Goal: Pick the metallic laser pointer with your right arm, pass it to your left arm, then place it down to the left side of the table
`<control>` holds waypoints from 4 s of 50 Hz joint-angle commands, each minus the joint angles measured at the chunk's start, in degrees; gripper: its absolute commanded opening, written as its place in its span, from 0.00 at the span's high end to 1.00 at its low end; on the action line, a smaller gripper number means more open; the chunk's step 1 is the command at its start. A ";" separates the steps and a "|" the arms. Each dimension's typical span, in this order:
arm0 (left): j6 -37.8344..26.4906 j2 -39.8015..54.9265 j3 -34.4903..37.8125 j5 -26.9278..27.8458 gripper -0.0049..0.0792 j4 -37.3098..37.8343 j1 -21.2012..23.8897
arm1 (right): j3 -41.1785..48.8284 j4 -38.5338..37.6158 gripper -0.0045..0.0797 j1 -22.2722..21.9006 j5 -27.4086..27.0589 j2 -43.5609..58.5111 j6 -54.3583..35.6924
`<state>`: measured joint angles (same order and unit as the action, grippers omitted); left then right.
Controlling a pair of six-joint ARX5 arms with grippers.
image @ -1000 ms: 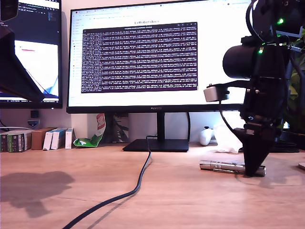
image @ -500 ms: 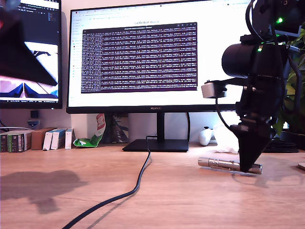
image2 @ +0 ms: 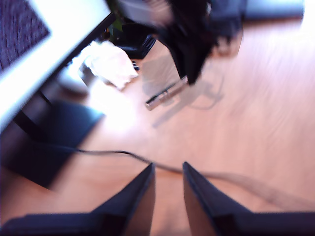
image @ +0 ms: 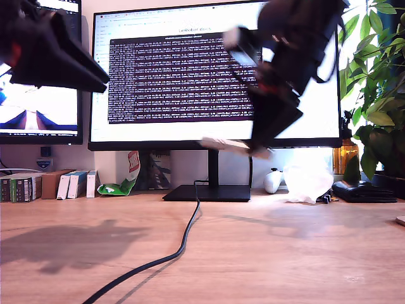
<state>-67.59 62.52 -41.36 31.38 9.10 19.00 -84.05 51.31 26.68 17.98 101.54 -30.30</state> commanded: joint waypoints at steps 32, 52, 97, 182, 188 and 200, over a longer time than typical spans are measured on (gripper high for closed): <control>-31.85 9.79 -0.76 -8.17 0.53 -7.32 9.94 | -0.09 -1.81 0.96 7.48 3.23 -0.11 3.08; -33.40 13.92 -0.76 -9.94 0.53 -13.51 12.13 | -0.09 -1.75 0.96 9.07 6.56 -0.11 4.57; -33.40 15.91 -0.76 -14.86 0.96 -14.82 12.24 | -5.33 2.03 0.95 9.97 9.38 -0.11 4.87; -31.32 15.89 -0.76 -28.65 0.97 -15.23 11.74 | -5.88 -9.94 0.96 -19.82 -11.50 -5.40 21.22; -31.32 15.89 -0.76 -28.63 0.97 -15.19 11.74 | -6.10 -9.31 0.96 -20.65 -13.27 -5.66 23.65; -28.89 15.89 -0.76 -28.70 0.97 -15.19 11.69 | -6.01 -11.87 0.96 -21.59 -18.78 -8.90 24.35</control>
<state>-97.67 77.76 -42.61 2.68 -5.45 30.92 -89.52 40.23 5.63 -0.36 96.51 -6.04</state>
